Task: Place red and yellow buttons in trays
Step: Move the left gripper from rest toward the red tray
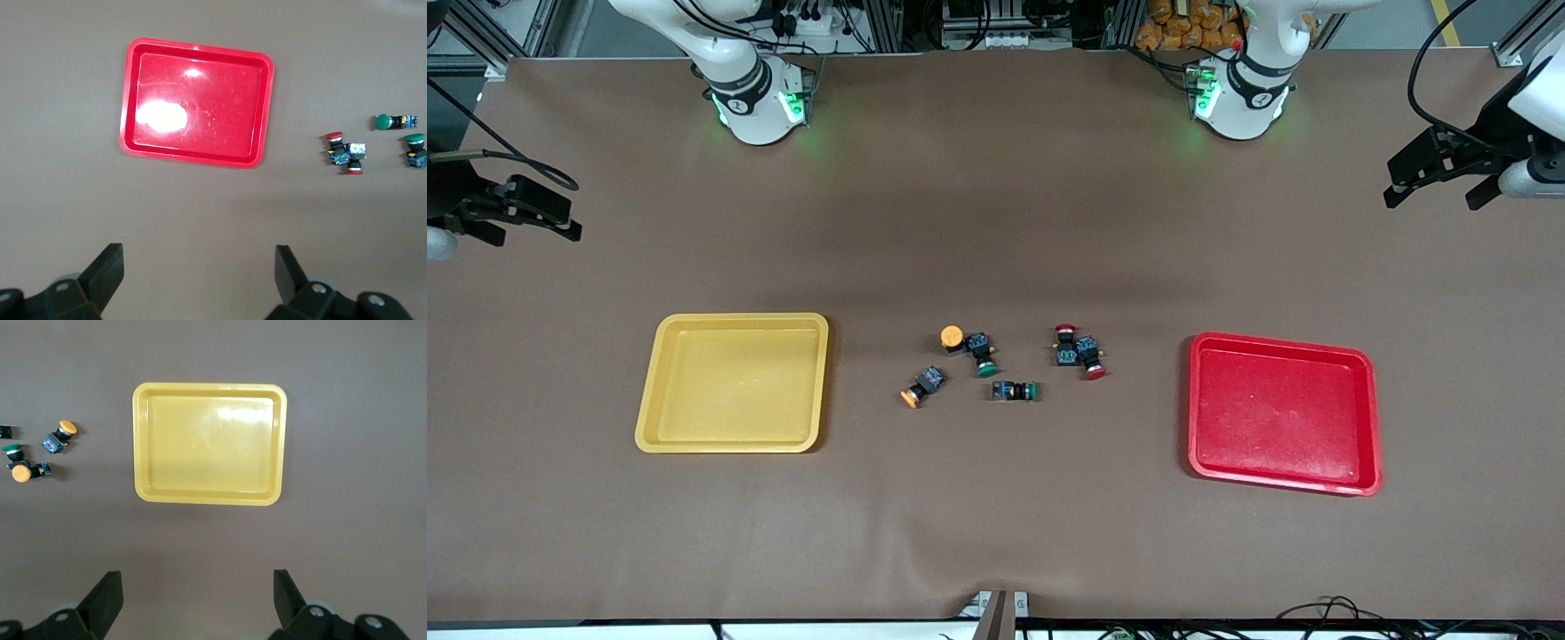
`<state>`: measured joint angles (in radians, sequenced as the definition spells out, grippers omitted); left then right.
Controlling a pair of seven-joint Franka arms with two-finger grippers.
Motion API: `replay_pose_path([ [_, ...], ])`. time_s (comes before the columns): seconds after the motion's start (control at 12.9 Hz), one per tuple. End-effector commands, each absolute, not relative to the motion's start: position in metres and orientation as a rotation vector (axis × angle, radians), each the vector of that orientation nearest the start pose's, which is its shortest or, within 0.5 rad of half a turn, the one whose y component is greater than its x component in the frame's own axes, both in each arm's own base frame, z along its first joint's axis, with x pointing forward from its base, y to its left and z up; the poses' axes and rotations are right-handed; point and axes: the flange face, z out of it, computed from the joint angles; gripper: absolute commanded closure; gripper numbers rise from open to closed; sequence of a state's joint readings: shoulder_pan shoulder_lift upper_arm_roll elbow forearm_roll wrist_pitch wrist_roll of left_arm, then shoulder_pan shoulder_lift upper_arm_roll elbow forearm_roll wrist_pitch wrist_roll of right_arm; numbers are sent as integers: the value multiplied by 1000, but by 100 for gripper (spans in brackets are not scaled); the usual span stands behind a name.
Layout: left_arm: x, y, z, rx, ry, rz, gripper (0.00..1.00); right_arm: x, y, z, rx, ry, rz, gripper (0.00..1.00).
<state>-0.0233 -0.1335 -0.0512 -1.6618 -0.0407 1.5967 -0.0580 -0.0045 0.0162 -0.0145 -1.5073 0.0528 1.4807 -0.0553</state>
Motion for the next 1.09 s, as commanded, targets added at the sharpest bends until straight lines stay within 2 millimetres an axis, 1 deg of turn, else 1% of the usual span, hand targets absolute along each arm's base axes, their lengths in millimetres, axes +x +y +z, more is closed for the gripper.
replay_pose_path([
  [0.0,516,-42,660,-3163,85,-110,0,539,9,663,-3218,-143,73,0],
  [0.08,516,-43,659,-3160,88,-107,0,539,8,665,-3209,-151,72,0],
  [0.23,529,-42,639,-3167,99,-49,0,539,5,663,-3205,-188,83,0],
  [0.31,536,-47,627,-3164,154,-11,0,539,3,663,-3203,-186,83,0],
  [0.47,553,-58,592,-3165,177,79,0,538,3,663,-3196,-183,80,0],
  [0.7,586,-73,530,-3192,186,167,0,539,5,663,-3174,-186,78,0],
  [0.78,592,-80,514,-3194,200,195,0,539,5,663,-3173,-186,78,0],
  [0.85,596,-92,500,-3194,230,219,0,539,5,663,-3173,-184,76,0],
  [0.93,600,-98,486,-3192,240,246,0,539,6,663,-3162,-188,72,0],
  [1.01,605,-110,473,-3191,249,243,0,540,7,662,-3154,-185,69,0],
])
